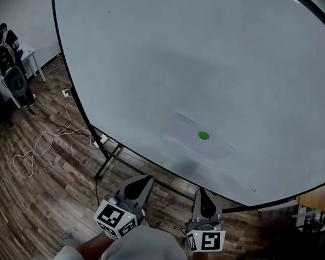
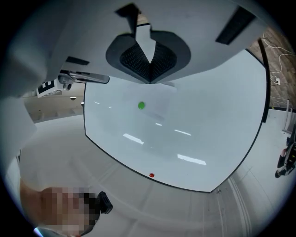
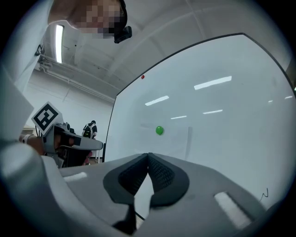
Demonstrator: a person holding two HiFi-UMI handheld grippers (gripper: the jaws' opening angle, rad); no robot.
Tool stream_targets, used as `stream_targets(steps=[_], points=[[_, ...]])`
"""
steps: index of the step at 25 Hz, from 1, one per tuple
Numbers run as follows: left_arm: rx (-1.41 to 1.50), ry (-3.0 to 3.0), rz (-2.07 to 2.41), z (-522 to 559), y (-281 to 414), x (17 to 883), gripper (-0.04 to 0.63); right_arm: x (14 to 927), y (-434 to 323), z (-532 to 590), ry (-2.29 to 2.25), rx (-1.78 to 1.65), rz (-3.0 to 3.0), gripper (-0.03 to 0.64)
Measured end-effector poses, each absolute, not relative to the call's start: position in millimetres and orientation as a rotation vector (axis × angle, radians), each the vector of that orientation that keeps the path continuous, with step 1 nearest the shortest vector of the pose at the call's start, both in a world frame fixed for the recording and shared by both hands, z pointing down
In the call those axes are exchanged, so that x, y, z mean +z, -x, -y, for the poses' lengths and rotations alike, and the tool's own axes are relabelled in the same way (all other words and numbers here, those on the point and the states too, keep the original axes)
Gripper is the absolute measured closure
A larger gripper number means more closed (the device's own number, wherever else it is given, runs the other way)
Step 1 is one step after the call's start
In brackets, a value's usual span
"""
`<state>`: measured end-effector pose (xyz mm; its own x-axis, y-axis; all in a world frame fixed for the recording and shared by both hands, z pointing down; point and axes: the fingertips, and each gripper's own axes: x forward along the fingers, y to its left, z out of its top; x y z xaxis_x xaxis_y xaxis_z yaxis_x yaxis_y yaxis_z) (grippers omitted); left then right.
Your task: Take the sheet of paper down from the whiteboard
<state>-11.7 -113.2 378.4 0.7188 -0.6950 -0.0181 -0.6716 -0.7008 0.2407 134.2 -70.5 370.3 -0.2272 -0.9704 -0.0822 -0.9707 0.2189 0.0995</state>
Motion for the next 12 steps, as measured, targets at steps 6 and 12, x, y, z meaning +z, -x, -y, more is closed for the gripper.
stream_targets(steps=[6,12], points=[[-0.13,-2.784,1.009,143.5,-1.9,370.8,0.589,366.1,-129.2,100.9,2.006,0.205,-2.402,0.604],[-0.097,-2.801,0.965,161.9,-9.6,370.6,0.589,361.2,-121.2,120.7,1.998,0.201,-2.387,0.604]])
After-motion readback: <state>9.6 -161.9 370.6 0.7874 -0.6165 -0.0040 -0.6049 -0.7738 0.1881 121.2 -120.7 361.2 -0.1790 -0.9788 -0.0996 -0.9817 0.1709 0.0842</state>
